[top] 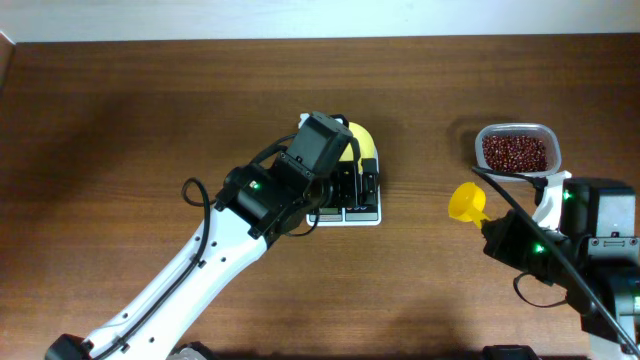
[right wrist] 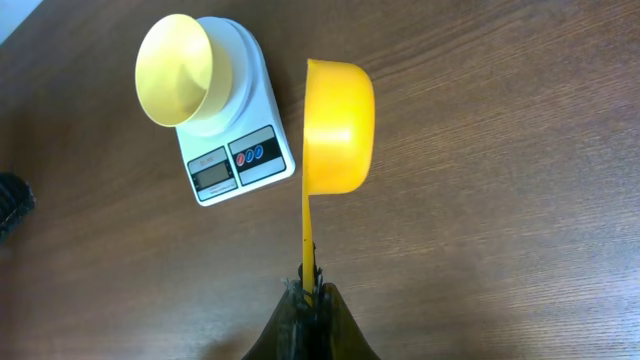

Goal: Scoop item into bowl and weigh 50g on scale
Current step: 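Retract the left arm and move the scoop toward the bean tub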

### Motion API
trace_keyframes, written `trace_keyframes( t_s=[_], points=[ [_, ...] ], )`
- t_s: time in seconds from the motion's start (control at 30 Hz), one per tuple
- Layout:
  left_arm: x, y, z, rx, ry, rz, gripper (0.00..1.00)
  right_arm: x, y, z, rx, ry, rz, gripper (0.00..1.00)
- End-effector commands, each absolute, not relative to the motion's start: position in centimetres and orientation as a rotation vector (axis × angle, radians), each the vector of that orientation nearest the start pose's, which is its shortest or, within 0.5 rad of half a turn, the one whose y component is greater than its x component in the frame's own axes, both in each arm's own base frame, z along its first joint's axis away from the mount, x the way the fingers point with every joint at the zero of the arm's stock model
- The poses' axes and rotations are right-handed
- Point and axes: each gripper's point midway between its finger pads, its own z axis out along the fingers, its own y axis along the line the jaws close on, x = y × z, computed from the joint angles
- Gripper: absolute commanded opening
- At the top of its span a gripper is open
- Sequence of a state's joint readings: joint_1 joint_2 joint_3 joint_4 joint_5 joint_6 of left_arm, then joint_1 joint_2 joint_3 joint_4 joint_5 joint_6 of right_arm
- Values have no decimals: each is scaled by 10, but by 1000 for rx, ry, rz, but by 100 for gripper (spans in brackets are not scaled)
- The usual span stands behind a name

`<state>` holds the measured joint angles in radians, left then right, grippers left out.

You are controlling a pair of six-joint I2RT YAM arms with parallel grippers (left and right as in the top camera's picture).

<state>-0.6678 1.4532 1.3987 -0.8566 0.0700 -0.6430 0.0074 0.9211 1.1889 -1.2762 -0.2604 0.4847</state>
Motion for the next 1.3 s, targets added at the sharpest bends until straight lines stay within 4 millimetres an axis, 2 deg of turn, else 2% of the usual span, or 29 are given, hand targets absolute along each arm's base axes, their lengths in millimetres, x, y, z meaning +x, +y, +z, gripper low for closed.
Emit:
trace_keyframes(
  t_s=[0.0,0.13,0.3,0.43,0.47,0.5,0.53,0.63,0.7,0.83,0.97,1.27],
  points=[
    [300,-247,228,72,2586,-588,99,212,45,242,502,2578,490,4],
    [300,-247,228,72,2586,-588,99,217,46,232,506,2627,486,4],
    [300,-247,228,72,2585,-587,99,218,47,231,445,2642,482,4],
    [301,-247,228,307,2539,-519,97,216,47,229,393,2658,468,4],
    [304,-243,228,340,2522,-471,94,215,50,229,377,2662,471,4],
    [307,-238,228,341,2512,-426,95,214,53,229,356,2666,475,4],
    [310,-234,228,328,2506,-393,100,214,56,229,336,2669,479,4],
    [322,-218,229,272,2473,-262,99,211,72,230,236,2681,502,4],
    [325,-211,228,249,2479,-250,99,210,75,230,212,2687,495,4],
    [329,-179,219,159,2555,-227,99,210,75,230,211,2687,494,4],
    [330,-171,215,123,2591,-276,99,209,75,229,211,2691,499,4],
    [337,-173,221,116,2552,-286,99,221,77,234,200,2648,506,4]
  ],
)
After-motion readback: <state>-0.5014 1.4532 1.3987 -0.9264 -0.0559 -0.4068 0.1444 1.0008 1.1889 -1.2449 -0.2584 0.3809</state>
